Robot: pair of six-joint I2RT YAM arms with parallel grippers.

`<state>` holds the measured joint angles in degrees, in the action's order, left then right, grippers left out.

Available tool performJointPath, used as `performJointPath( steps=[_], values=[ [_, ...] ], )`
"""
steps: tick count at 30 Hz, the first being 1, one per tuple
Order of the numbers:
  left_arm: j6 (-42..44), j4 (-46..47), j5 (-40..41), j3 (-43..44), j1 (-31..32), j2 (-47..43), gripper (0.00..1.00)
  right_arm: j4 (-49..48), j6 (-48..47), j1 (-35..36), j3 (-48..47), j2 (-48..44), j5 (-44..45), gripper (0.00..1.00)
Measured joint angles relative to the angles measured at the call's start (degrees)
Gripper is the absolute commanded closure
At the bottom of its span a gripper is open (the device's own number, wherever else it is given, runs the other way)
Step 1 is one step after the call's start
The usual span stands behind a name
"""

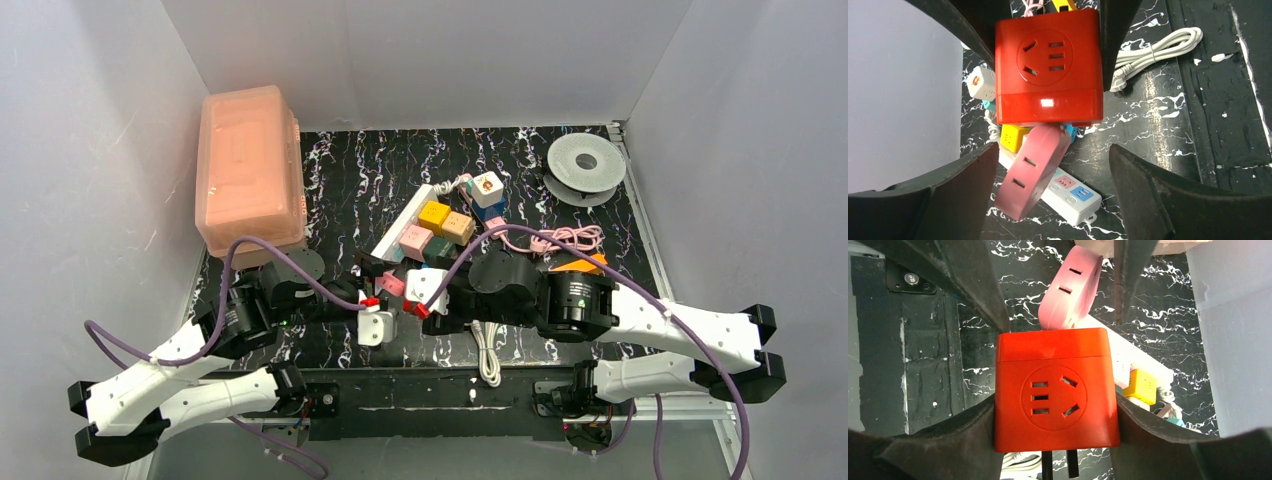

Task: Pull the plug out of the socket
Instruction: Remove the plug from the socket.

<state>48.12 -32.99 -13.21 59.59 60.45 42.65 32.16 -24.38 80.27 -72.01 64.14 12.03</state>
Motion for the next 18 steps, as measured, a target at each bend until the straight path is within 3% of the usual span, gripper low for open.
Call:
performJointPath(
  steps=[5, 7, 18],
  values=[
    [-1.07, 0.61, -0.96, 0.15, 0.0, 0.17, 0.59, -3.26, 0.44, 0.46, 2.89, -3.34, 0.24, 0.99],
    [-1.7, 1.03, -1.22, 0.72, -0.13, 0.63, 0.66, -3.76, 0.63, 0.66, 3.89, -4.2, 0.24, 0.99],
    [-2.6, 1.57, -2.54, 2.32, -0.37, 2.69, 0.55, -7.58, 1.68, 1.31, 5.53, -4.42, 1.49, 0.99]
  ],
)
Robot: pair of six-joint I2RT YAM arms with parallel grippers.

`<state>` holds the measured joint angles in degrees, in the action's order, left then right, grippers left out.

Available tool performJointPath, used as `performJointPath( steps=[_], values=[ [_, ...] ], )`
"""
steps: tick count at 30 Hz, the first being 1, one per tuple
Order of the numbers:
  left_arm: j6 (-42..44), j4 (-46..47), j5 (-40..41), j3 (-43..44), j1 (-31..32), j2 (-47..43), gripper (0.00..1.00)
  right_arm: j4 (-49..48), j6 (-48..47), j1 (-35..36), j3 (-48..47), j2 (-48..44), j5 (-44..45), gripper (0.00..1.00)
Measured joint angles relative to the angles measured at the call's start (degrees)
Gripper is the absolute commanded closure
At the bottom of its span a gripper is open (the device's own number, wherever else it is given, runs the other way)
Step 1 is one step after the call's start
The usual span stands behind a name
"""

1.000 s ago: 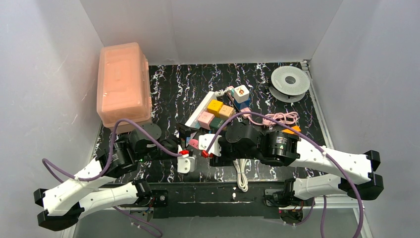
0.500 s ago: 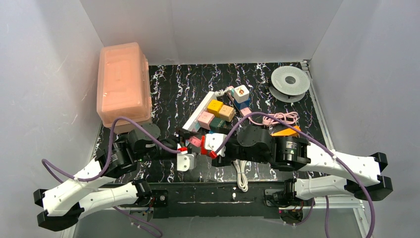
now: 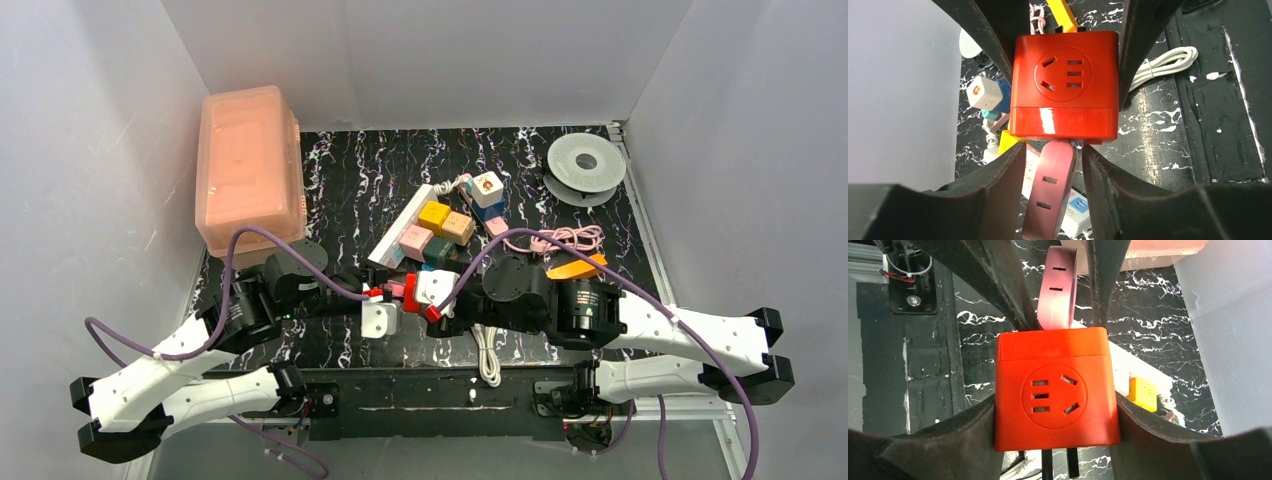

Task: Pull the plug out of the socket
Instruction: Remove the plug from the socket.

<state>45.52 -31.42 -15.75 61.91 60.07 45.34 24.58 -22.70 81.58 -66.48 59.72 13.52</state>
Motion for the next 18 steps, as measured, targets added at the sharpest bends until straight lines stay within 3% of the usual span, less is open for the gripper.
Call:
performJointPath(
  steps=[8, 13, 15, 18],
  values=[
    [0.5, -1.27, 0.28, 0.68, -0.02, 0.87, 0.56, -0.72, -0.2, 0.59, 0.72, -0.02, 1.14, 0.99],
    [1.53, -1.95, 0.07, 0.85, 0.0, 1.25, 0.45, -0.72, -0.24, 1.25, 0.72, -0.13, 1.51, 0.99],
    [2.1, -2.29, -0.28, 0.85, 0.02, 1.49, 0.56, -0.74, -0.33, 1.73, 0.72, -0.13, 1.51, 0.99],
    [3.13, -2.86, -0.66, 0.94, 0.04, 1.84, 0.84, -0.68, -0.59, 2.16, 0.72, -0.13, 1.46, 0.99]
  ],
)
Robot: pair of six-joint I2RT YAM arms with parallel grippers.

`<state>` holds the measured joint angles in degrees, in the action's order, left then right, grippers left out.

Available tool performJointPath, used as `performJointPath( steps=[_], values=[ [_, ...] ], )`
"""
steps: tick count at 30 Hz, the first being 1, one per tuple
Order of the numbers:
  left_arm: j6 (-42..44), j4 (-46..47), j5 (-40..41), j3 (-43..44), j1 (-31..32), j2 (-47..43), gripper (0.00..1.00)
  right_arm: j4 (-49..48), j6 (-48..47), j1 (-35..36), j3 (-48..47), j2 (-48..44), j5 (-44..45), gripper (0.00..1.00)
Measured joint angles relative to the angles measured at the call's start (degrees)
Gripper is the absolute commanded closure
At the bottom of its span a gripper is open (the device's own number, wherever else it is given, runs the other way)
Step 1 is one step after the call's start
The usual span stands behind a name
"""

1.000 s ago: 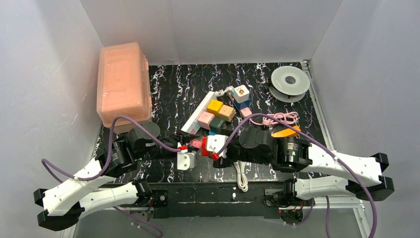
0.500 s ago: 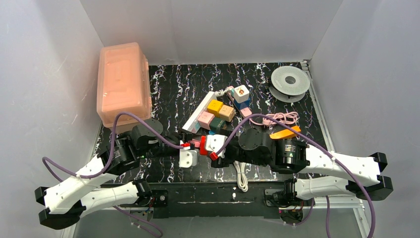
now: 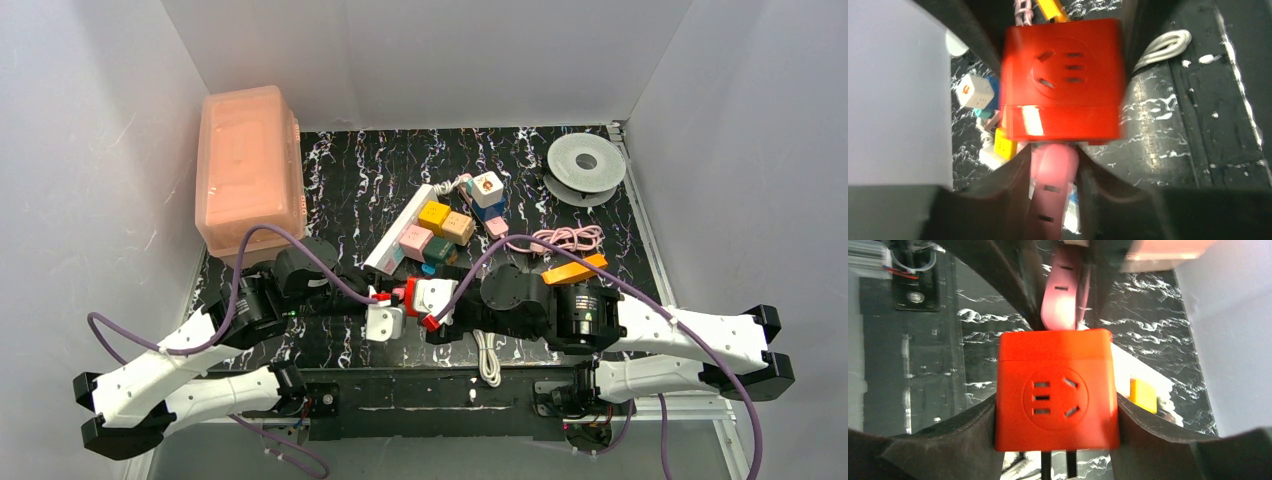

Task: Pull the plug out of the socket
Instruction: Remove the plug from the socket.

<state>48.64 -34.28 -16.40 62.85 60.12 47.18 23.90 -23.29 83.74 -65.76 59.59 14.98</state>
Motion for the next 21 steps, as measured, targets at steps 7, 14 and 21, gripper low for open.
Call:
performJointPath(
  steps=[7, 14, 21],
  values=[
    [1.33, -1.38, -0.31, 1.31, 0.0, 0.66, 1.0, 0.11, -1.01, 0.31, 0.04, -0.59, 1.55, 0.99],
    [2.25, -1.16, -0.39, 1.42, 0.31, 1.11, 1.0, -1.51, -0.83, 0.57, 2.89, -3.32, 1.95, 0.99],
    [2.34, -1.31, -0.55, 3.91, 0.79, 3.78, 1.0, -0.74, 0.55, 1.05, 3.58, -5.95, 4.07, 0.99]
  ],
)
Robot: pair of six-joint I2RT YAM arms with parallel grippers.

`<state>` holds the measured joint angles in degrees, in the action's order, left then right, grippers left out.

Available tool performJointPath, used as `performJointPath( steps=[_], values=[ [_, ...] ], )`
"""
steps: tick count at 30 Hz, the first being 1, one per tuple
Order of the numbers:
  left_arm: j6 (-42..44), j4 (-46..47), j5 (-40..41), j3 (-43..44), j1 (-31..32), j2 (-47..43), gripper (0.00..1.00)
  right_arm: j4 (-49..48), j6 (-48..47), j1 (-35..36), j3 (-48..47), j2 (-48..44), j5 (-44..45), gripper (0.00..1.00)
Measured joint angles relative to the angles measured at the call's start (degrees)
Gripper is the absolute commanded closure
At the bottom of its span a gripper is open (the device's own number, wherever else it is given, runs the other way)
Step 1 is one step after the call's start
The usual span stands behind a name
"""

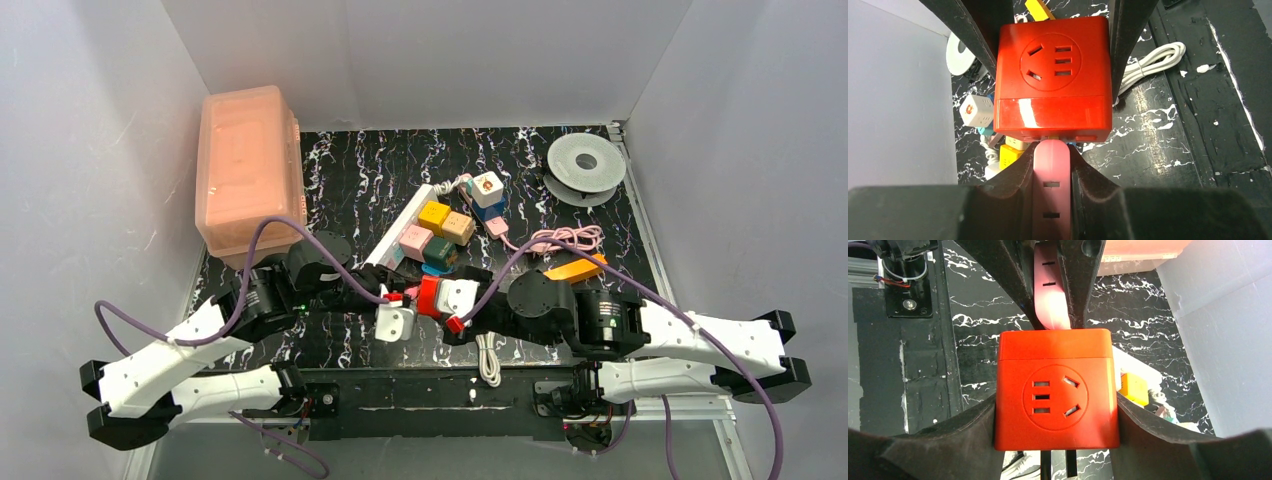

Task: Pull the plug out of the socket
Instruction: Remove the plug from the socket, then place the plug at the center of the board.

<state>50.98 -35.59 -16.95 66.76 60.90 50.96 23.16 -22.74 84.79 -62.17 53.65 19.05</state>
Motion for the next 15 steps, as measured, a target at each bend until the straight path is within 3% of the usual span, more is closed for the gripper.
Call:
performJointPath(
  steps=[10, 15],
  values=[
    [2.36, -9.97, 7.98, 1.75, -0.7, 1.42, 1.0, 14.32, 5.79, -0.44, -0.04, -1.55, 7.96, 0.99],
    [3.02, -11.19, 10.6, 0.31, -1.2, 0.0, 1.0, 16.57, 7.89, -0.44, 1.09, -3.39, 10.49, 0.99]
  ],
)
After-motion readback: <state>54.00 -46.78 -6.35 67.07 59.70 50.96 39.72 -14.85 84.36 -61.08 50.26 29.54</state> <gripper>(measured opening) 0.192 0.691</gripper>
